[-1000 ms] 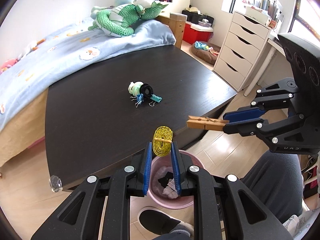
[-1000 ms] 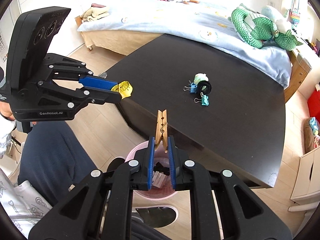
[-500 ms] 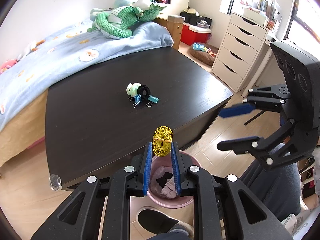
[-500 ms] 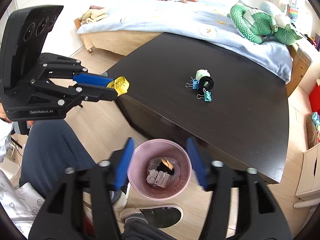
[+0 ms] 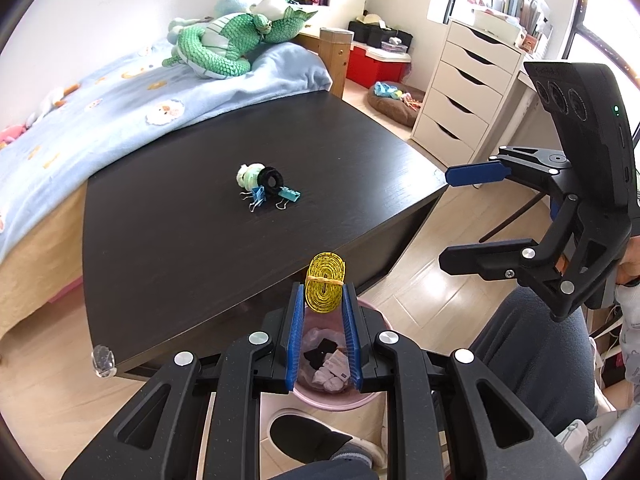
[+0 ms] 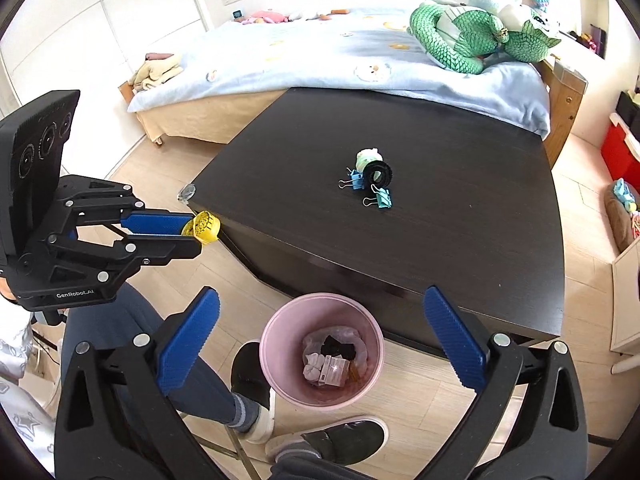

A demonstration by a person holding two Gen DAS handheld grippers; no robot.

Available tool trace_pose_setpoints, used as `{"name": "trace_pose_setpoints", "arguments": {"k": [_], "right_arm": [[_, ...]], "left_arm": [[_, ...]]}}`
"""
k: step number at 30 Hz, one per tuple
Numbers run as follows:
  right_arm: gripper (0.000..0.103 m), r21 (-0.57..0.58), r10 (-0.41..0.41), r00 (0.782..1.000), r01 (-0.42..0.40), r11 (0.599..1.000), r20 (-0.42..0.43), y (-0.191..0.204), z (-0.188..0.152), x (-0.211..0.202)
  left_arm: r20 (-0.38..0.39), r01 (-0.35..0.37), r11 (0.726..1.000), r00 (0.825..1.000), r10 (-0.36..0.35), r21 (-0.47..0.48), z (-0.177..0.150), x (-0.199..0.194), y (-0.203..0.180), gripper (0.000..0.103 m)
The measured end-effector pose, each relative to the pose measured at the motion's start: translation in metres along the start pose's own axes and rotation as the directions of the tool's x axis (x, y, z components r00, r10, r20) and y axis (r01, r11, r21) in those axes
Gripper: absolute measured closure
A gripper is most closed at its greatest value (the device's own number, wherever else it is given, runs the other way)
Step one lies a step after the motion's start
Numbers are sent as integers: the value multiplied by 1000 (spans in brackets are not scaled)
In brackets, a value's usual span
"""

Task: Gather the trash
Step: 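Lower the yellow band over the bin and open the left tool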

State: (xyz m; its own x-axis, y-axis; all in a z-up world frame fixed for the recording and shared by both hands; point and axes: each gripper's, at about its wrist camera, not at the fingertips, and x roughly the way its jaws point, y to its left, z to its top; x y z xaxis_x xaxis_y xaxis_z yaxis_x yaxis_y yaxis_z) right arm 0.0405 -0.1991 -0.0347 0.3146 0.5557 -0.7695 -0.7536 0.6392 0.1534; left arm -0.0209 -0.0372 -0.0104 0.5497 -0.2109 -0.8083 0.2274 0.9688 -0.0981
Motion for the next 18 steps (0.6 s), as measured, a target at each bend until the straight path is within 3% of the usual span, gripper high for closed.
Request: {"name": "trace_pose_setpoints", "arguments": {"k": [9,18], "right_arm": [[3,42,-83,996,82,996,17,-3,-5,-14],[3,73,-96,995,93,993,28,-10,-10,-26]], "left_arm": [[4,7,1000,1000,-7,18,-2,-4,-9,84],[-15,18,999,1000,-17,34,-4,4,-19,84]]}}
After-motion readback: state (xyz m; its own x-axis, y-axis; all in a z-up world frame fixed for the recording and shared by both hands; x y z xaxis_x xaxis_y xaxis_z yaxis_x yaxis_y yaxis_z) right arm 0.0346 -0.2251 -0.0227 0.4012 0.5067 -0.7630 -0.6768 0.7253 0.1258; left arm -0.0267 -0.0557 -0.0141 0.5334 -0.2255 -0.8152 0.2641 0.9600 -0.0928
